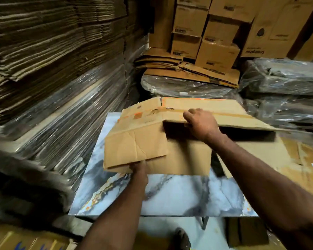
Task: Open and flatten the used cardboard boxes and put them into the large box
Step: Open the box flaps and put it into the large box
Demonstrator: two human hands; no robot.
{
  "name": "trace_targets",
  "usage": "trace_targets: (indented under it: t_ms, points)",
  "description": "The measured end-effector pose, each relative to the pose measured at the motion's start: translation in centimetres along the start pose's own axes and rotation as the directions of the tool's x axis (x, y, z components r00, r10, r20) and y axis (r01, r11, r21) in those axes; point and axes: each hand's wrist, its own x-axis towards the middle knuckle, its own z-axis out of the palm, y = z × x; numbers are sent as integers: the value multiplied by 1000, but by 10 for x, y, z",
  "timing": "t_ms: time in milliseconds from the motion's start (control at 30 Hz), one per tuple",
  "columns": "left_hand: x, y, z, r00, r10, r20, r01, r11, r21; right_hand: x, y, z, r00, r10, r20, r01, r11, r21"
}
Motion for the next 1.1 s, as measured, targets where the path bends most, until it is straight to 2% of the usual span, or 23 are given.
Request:
trace_targets:
  t_ms: [100,167,233,333,433,500,567,667,867,967,1033,1100]
  points:
    - [-5,-12,-18,966,31,-255,-35,999,-12,-35,-6,48,982,65,179,-67,998,8]
    - [-9,-17,-30,949,-12,-314,-8,998,-62,-55,-15,71,949,93,301,-97,995,-1]
    - [-8,-18,-41,933,-20,-360,-48,982,-180,-68,-26,87,909,101,405,-106,994,-10]
    - [-11,-18,-51,938,-41,-345,-83,938,-336,-78,-34,107,858,109,503,-128,992,4]
    - [-14,-12,-58,978,-33,-207,-28,958,-286,-82,-33,119,817,71,572,-131,989,65]
    - [-11,-6,-59,987,-58,-149,14,959,-282,-88,-29,124,779,58,624,-192,970,150]
    - [-10,0,-60,985,-80,-156,42,972,-231,-99,-27,130,764,41,644,-244,942,230]
    - [-10,1,-56,972,-79,-220,38,982,-187,-112,-23,132,786,19,617,-259,918,302]
    - [-21,-13,-22,968,-129,-216,108,989,-104,-120,-9,126,815,-23,578,-251,887,388]
    - [-21,-14,-23,964,-71,-257,49,995,-91,-127,-16,135,819,-21,574,-272,866,420]
    - [-15,-19,-34,945,-8,-326,18,999,28,-132,-23,140,822,-23,569,-279,855,437]
    - [-3,-29,-54,905,78,-417,67,944,322,-139,-32,145,820,-50,571,-259,856,447]
